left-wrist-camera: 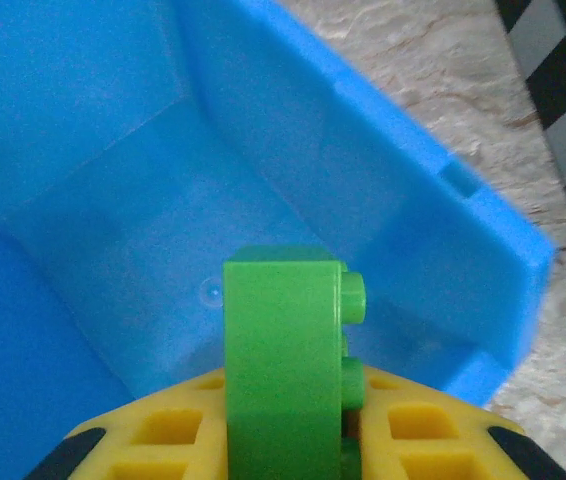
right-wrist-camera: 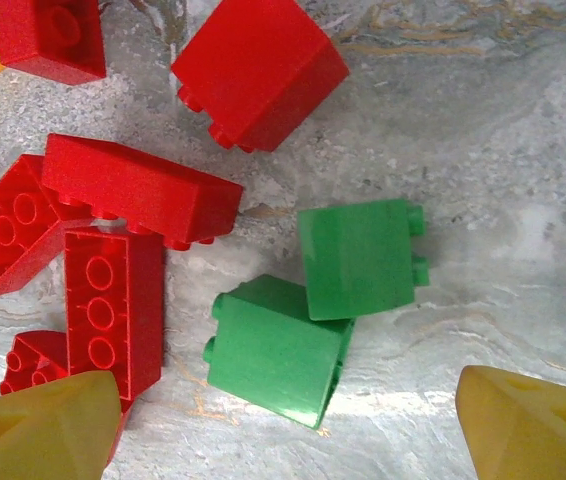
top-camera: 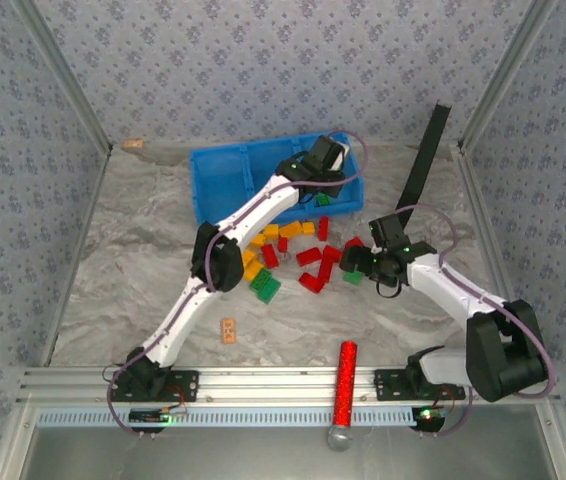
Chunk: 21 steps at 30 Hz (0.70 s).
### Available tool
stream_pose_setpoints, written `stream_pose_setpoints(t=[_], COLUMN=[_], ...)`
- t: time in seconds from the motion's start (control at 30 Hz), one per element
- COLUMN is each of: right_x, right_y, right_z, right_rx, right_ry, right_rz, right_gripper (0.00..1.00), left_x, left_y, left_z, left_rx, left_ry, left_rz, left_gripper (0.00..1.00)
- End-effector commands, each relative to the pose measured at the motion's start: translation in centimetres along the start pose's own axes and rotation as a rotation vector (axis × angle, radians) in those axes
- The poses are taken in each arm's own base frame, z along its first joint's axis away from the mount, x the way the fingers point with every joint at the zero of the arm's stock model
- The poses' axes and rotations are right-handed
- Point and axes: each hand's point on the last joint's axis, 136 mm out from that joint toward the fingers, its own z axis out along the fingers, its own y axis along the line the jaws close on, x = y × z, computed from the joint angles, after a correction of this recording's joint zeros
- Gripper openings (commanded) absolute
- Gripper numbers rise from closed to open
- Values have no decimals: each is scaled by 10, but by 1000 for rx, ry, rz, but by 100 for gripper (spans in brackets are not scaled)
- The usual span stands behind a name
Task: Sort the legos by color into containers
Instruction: Place the lego in the container, then pick up the lego from the center of the table.
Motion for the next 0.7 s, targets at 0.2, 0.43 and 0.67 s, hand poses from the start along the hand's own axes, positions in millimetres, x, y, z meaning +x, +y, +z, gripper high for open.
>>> stream_pose_setpoints(t=[0.2,0.43,0.67], right_x=[18,24,24], right_y=[-5,-8,-10], right_z=[24,33,38], right_rx=[52,84,99], right_ry=[71,93,93], right_rz=[-6,-22,-24], right_gripper=[89,82,70], left_x=[4,16,5], left_y=[-7,-10,-17], left_z=[21,26,12], left_rx=[22,35,59], left_ry=[-22,18,-2], left_rz=[-36,-47,-36], left_gripper=[23,33,45])
